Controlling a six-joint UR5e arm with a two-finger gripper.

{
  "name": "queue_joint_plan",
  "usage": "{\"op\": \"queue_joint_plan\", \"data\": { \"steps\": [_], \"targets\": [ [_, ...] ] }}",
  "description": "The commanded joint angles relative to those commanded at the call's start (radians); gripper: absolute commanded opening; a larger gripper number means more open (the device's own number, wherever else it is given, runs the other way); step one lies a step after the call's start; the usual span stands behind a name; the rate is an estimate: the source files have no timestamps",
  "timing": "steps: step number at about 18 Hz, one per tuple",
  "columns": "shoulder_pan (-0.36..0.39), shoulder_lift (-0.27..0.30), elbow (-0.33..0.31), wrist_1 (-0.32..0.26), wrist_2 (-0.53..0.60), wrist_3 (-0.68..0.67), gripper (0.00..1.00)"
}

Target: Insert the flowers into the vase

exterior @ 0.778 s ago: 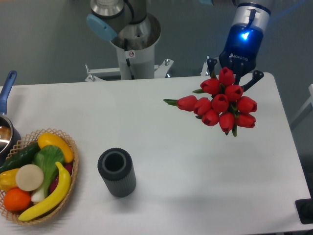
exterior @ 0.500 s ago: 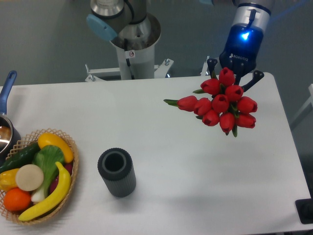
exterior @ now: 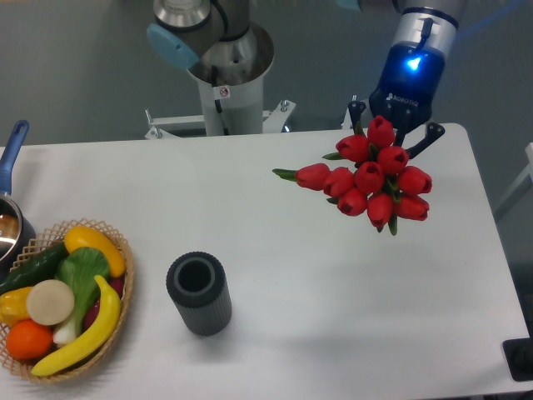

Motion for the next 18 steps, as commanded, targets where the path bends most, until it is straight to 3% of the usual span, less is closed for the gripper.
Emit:
{"op": "queue_joint_plan", "data": {
  "steps": [5, 11, 14, 18],
  "targets": [
    [-0.049, -0.006, 0.006, 0.005, -0.009, 0.002, 0.26],
    [-0.098, -0.044, 0.002, 0.052, -0.169, 0.035, 0.26],
    [-0.15, -0.048, 0.0, 0.055, -0.184, 0.084, 0.26],
    [-0.181, -0.052, 0.0, 0.055, -0.291, 0.084, 0.26]
  ]
}}
